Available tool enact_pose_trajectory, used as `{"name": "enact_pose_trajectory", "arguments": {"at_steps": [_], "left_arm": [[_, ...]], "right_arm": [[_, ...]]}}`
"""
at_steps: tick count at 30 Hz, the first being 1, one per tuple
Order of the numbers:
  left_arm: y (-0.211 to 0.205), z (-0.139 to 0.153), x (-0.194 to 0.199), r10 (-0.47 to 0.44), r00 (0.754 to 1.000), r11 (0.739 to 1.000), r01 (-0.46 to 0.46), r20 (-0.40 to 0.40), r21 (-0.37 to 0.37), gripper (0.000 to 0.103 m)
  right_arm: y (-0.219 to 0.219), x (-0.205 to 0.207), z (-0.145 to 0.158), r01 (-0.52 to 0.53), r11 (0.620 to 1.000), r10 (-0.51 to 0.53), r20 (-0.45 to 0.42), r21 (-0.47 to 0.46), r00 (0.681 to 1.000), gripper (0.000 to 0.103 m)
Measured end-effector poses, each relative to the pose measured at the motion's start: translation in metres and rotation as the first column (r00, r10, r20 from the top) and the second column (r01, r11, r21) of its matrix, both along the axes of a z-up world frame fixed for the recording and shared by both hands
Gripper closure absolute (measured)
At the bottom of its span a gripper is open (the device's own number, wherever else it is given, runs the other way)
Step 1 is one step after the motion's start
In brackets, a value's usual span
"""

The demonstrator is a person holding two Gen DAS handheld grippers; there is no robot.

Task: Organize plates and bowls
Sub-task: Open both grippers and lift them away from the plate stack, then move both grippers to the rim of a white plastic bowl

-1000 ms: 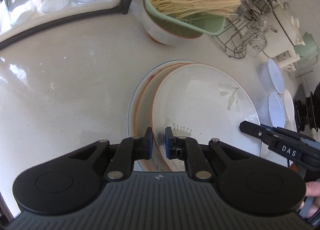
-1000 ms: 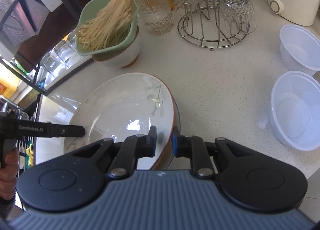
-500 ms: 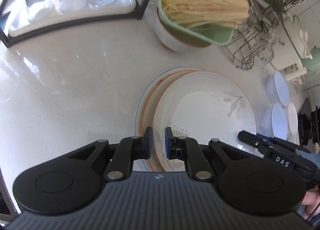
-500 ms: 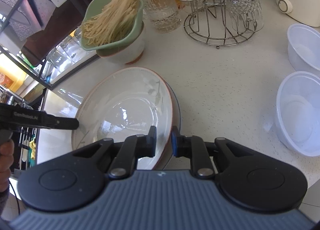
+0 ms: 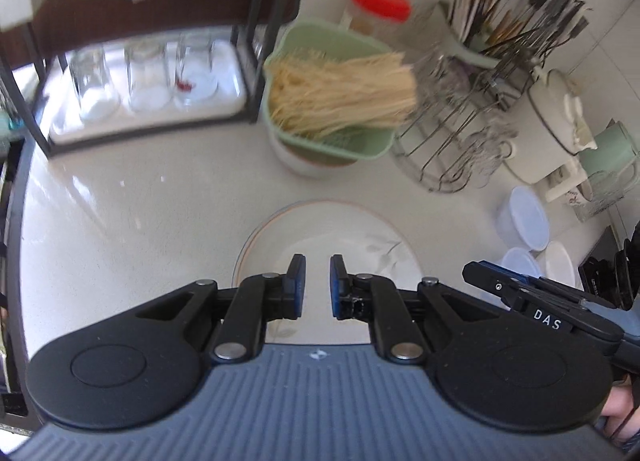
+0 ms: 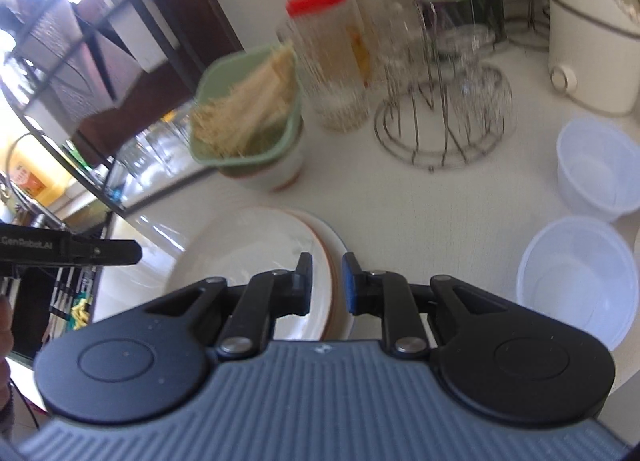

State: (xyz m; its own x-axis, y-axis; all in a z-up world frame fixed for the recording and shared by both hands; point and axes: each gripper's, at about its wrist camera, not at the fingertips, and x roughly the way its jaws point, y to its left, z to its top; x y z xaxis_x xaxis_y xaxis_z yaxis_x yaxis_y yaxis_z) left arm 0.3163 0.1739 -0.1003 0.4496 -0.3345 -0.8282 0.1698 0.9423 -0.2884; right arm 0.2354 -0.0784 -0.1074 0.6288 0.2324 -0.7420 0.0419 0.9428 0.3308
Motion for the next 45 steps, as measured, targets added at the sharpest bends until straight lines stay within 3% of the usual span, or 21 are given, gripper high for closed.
{"name": "enact_pose_trajectory", "arguments": {"at_steps": [8, 14, 20, 26, 33, 37, 45], "left_arm": [[-0.010, 0.038, -0.030, 0.061, 0.997, 0.995, -0.057, 0.046, -0.083, 0.090], [-0.020, 0.057, -0.056, 0.030, 0.993, 0.998, -0.024, 0.110, -0.051, 0.090], [-0.019, 0.072, -0.084, -0.006, 0.985, 1.000, 0.011, 0.172, -0.027, 0.090], [-0.006, 0.070, -0.100, -0.059, 0.983, 0.998, 0.061, 0.172, -0.002, 0.090], [0.007, 0.069, -0.112, -0.099, 0.975, 0.994, 0.107, 0.200, -0.029, 0.090], [0.012, 0.061, -0.105, -0.111, 0.979, 0.992, 0.119, 0.172, -0.033, 0.090], [-0.010, 0.051, -0.103, -0.140, 0.976, 0.989, 0.147, 0.164, -0.030, 0.090]], "right_arm": [[-0.009, -0.014, 0.039, -0.024, 1.000, 0.024, 0.104, -0.003, 0.994, 0.083], [-0.018, -0.031, 0.058, -0.008, 1.000, 0.004, 0.140, 0.025, 0.990, 0.083], [-0.010, -0.057, 0.078, 0.023, 0.998, -0.012, 0.178, -0.059, 0.984, 0.083], [0.007, -0.077, 0.090, 0.092, 0.994, -0.079, 0.175, -0.065, 0.981, 0.083], [0.027, -0.097, 0.091, 0.142, 0.986, -0.127, 0.162, -0.088, 0.979, 0.083], [0.031, -0.103, 0.088, 0.168, 0.982, -0.154, 0.142, -0.092, 0.978, 0.083], [0.016, -0.107, 0.084, 0.188, 0.977, -0.173, 0.132, -0.103, 0.976, 0.083]]}}
